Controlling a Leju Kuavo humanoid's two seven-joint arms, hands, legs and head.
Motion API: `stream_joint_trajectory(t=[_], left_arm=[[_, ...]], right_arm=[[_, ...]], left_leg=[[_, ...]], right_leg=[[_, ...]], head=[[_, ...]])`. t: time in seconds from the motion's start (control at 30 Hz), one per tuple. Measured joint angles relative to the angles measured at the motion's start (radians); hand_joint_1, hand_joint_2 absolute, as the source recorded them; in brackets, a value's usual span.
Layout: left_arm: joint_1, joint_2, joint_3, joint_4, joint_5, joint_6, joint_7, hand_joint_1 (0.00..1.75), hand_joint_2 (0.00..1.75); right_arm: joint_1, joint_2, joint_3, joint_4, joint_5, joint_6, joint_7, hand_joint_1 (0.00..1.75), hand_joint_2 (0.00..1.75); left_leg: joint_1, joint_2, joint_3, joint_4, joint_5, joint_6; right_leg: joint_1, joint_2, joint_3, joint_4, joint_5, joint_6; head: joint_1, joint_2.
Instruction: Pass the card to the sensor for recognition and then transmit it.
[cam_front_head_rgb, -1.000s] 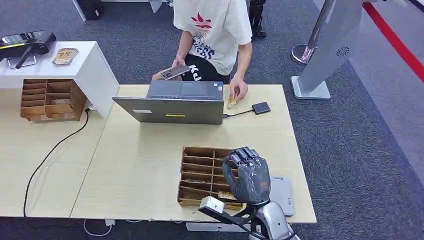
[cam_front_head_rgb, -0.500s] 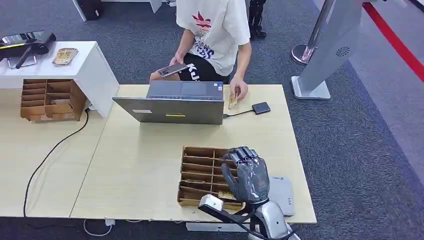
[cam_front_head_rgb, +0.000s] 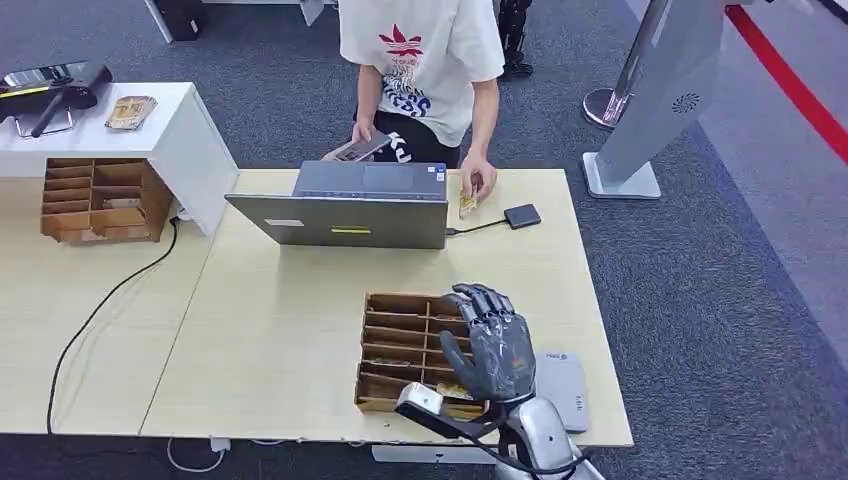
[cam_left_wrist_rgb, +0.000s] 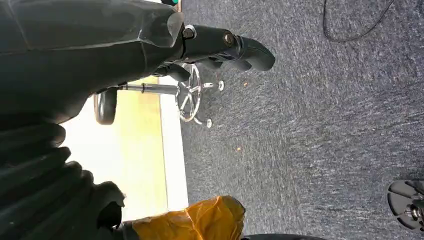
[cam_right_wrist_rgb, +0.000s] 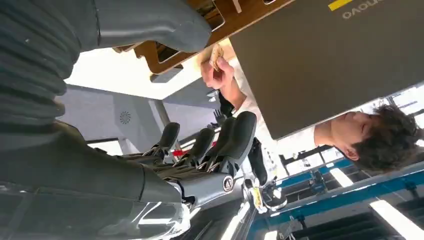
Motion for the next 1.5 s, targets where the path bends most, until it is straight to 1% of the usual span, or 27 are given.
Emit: stream_joint_trajectory(t=[0.1, 0.2, 0.3, 0.33, 0.37, 0.4, 0.53, 0.7, 0.8, 0.83, 0.87, 0.93, 1.0, 1.03, 1.2, 1.27, 1.3, 1.37, 1.4, 1.43, 1.47, 1.5], left_arm=[[0.0, 0.0, 0.0, 0.0, -0.002, 0.0, 0.0, 0.0, 1.75], [0.0, -0.001, 0.0, 0.0, -0.005, 0.0, 0.0, 0.0, 1.75], [0.0, -0.001, 0.0, 0.0, -0.01, 0.0, 0.0, 0.0, 1.75], [0.0, -0.001, 0.0, 0.0, -0.01, 0.0, 0.0, 0.0, 1.75], [0.0, -0.001, 0.0, 0.0, -0.01, 0.0, 0.0, 0.0, 1.75], [0.0, -0.001, 0.0, 0.0, -0.011, 0.0, 0.0, 0.0, 1.75], [-0.001, -0.001, 0.0, 0.0, -0.016, 0.0, 0.0, 0.0, 1.75], [-0.001, -0.001, 0.0, 0.0, -0.021, -0.001, 0.0, 0.0, 1.75], [-0.001, -0.001, 0.0, 0.0, -0.023, -0.001, 0.0, 0.0, 1.75], [-0.001, -0.001, 0.0, 0.0, -0.023, -0.001, 0.0, 0.0, 1.75], [-0.001, -0.001, 0.0, 0.0, -0.025, -0.002, 0.0, 0.0, 1.75], [-0.001, -0.002, 0.0, 0.0, -0.025, -0.003, 0.0, 0.0, 1.75], [-0.001, -0.002, 0.0, 0.0, -0.028, -0.004, 0.0, 0.0, 1.75], [-0.001, -0.002, 0.0, 0.0, -0.029, -0.005, 0.0, 0.0, 1.75], [-0.001, -0.002, 0.0, 0.0, -0.031, -0.006, 0.0, 0.0, 1.75], [-0.001, -0.002, 0.0, 0.0, -0.031, -0.006, 0.0, 0.0, 1.75], [-0.001, -0.002, 0.0, 0.0, -0.031, -0.006, 0.0, 0.0, 1.75], [-0.001, -0.002, 0.0, 0.0, -0.031, -0.006, 0.0, 0.0, 1.75], [-0.001, -0.002, 0.0, 0.0, -0.031, -0.006, 0.0, 0.0, 1.75], [-0.001, -0.002, 0.0, 0.0, -0.031, -0.006, 0.0, 0.0, 1.75], [-0.001, -0.002, 0.0, 0.0, -0.031, -0.007, 0.0, 0.0, 1.75], [-0.001, -0.002, 0.0, 0.0, -0.031, -0.007, 0.0, 0.0, 1.75]], right_arm=[[-0.007, 0.0, 0.002, 0.011, -0.003, 0.004, 0.004, 0.68, 1.75], [-0.011, 0.0, 0.002, 0.021, -0.004, 0.006, 0.006, 0.75, 1.75], [-0.015, 0.0, 0.002, 0.033, -0.005, 0.01, 0.008, 0.75, 1.75], [-0.017, 0.0, 0.002, 0.036, -0.005, 0.011, 0.01, 0.68, 1.75], [-0.018, 0.0, 0.002, 0.04, -0.005, 0.011, 0.01, 0.68, 1.75], [-0.019, 0.001, 0.002, 0.043, -0.005, 0.012, 0.01, 0.65, 1.75], [-0.025, 0.002, 0.002, 0.059, -0.005, 0.015, 0.016, 0.73, 1.75], [-0.03, 0.003, 0.002, 0.077, -0.006, 0.018, 0.017, 0.68, 1.75], [-0.035, 0.005, 0.002, 0.089, -0.006, 0.018, 0.019, 0.72, 1.75], [-0.036, 0.005, 0.002, 0.092, -0.006, 0.018, 0.019, 0.8, 1.75], [-0.038, 0.006, 0.002, 0.094, -0.006, 0.019, 0.019, 0.8, 1.75], [-0.04, 0.007, 0.002, 0.1, -0.006, 0.021, 0.019, 0.89, 1.75], [-0.042, 0.008, 0.002, 0.104, -0.006, 0.024, 0.019, 0.87, 1.75], [-0.044, 0.008, 0.002, 0.107, -0.006, 0.025, 0.019, 0.8, 1.75], [-0.048, 0.011, 0.002, 0.119, -0.006, 0.028, 0.02, 0.87, 1.75], [-0.051, 0.013, 0.002, 0.124, -0.006, 0.03, 0.022, 0.77, 1.75], [-0.052, 0.013, 0.002, 0.125, -0.006, 0.03, 0.022, 0.75, 1.75], [-0.054, 0.013, 0.002, 0.129, -0.006, 0.03, 0.022, 0.84, 1.75], [-0.055, 0.013, 0.002, 0.13, -0.006, 0.03, 0.022, 0.84, 1.75], [-0.055, 0.013, 0.002, 0.132, -0.006, 0.03, 0.022, 0.96, 1.75], [-0.055, 0.013, 0.002, 0.133, -0.006, 0.031, 0.022, 0.99, 1.75], [-0.055, 0.013, 0.002, 0.134, -0.006, 0.031, 0.022, 1.12, 1.75]], left_leg=[[0.0, 0.0, 0.0, 0.0, 0.0, 0.0], [0.0, 0.0, 0.0, 0.0, 0.0, 0.0], [0.0, 0.0, 0.0, 0.0, 0.0, 0.0], [0.0, 0.0, 0.0, 0.0, 0.0, 0.0], [0.0, 0.0, 0.0, 0.0, 0.0, 0.0], [0.0, 0.0, 0.0, 0.0, 0.0, 0.0], [0.0, 0.0, 0.0, 0.0, 0.0, 0.0], [0.0, 0.0, 0.0, 0.0, 0.0, 0.0], [0.0, 0.0, 0.0, 0.0, 0.0, 0.0], [0.0, 0.0, 0.0, 0.0, 0.0, 0.0], [0.0, 0.0, 0.0, 0.0, 0.0, 0.0], [0.0, 0.0, 0.0, 0.0, 0.0, 0.0], [0.0, 0.0, 0.0, 0.0, 0.0, 0.0], [0.0, 0.0, 0.0, 0.0, 0.0, 0.0], [0.0, 0.0, 0.0, 0.0, 0.0, 0.0], [0.0, 0.0, 0.0, 0.0, 0.0, 0.0], [0.0, 0.0, 0.0, 0.0, 0.0, 0.0], [0.0, 0.0, 0.0, 0.0, 0.0, 0.0], [0.0, 0.0, 0.0, 0.0, 0.0, 0.0], [0.0, 0.0, 0.0, 0.0, 0.0, 0.0], [0.0, 0.0, 0.0, 0.0, 0.0, 0.0], [0.0, 0.0, 0.0, 0.0, 0.0, 0.0]], right_leg=[[0.0, 0.0, 0.0, 0.0, 0.0, 0.0], [0.0, 0.0, 0.0, 0.0, 0.0, 0.0], [0.0, 0.0, 0.0, 0.0, 0.0, 0.0], [0.0, 0.0, 0.0, 0.0, 0.0, 0.0], [0.0, 0.0, 0.0, 0.0, 0.0, 0.0], [0.0, 0.0, 0.0, 0.0, 0.0, 0.0], [0.0, 0.0, 0.0, 0.0, 0.0, 0.0], [0.0, 0.0, 0.0, 0.0, 0.0, 0.0], [0.0, 0.0, 0.0, 0.0, 0.0, 0.0], [0.0, 0.0, 0.0, 0.0, 0.0, 0.0], [0.0, 0.0, 0.0, 0.0, 0.0, 0.0], [0.0, 0.0, 0.0, 0.0, 0.0, 0.0], [0.0, 0.0, 0.0, 0.0, 0.0, 0.0], [0.0, 0.0, 0.0, 0.0, 0.0, 0.0], [0.0, 0.0, 0.0, 0.0, 0.0, 0.0], [0.0, 0.0, 0.0, 0.0, 0.0, 0.0], [0.0, 0.0, 0.0, 0.0, 0.0, 0.0], [0.0, 0.0, 0.0, 0.0, 0.0, 0.0], [0.0, 0.0, 0.0, 0.0, 0.0, 0.0], [0.0, 0.0, 0.0, 0.0, 0.0, 0.0], [0.0, 0.0, 0.0, 0.0, 0.0, 0.0], [0.0, 0.0, 0.0, 0.0, 0.0, 0.0]], head=[[0.0, 0.0], [0.0, 0.0], [0.0, 0.0], [0.0, 0.0], [0.0, 0.0], [0.0, 0.0], [0.0, 0.0], [0.0, 0.0], [0.0, 0.0], [0.0, 0.0], [0.0, 0.0], [0.0, 0.0], [0.0, 0.0], [0.0, 0.0], [0.0, 0.0], [0.0, 0.0], [0.0, 0.0], [0.0, 0.0], [0.0, 0.0], [0.0, 0.0], [0.0, 0.0], [0.0, 0.0]])
